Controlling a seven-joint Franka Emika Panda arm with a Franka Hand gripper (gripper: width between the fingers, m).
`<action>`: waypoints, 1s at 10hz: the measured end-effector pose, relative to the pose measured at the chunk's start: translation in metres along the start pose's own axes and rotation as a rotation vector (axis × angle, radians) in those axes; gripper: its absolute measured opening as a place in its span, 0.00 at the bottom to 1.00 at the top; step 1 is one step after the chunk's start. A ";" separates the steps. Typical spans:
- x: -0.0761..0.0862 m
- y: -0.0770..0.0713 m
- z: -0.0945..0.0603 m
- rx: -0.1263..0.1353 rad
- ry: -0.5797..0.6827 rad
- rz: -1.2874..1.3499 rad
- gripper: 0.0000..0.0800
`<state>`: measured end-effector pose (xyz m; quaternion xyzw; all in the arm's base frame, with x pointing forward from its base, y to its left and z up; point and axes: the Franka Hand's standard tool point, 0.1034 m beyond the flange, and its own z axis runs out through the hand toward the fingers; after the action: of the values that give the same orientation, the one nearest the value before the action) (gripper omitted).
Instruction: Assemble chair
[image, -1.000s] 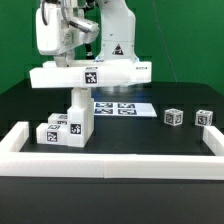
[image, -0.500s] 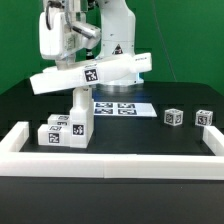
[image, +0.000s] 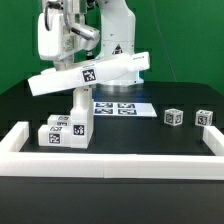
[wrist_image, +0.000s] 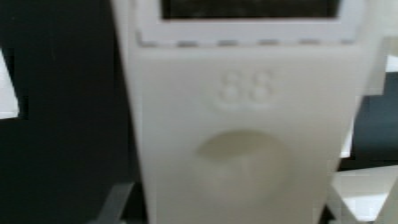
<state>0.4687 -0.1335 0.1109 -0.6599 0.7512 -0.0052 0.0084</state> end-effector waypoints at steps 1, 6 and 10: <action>0.000 0.000 0.000 0.000 0.000 0.000 0.36; -0.001 -0.002 -0.002 0.001 -0.002 -0.007 0.36; -0.001 -0.003 -0.002 0.002 -0.001 -0.007 0.36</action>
Offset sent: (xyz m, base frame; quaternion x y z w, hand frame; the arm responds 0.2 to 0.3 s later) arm 0.0063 -0.0014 0.0075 -0.0052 -0.0130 -0.0024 0.9999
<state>0.4714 -0.1329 0.1124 -0.6626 0.7489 -0.0055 0.0095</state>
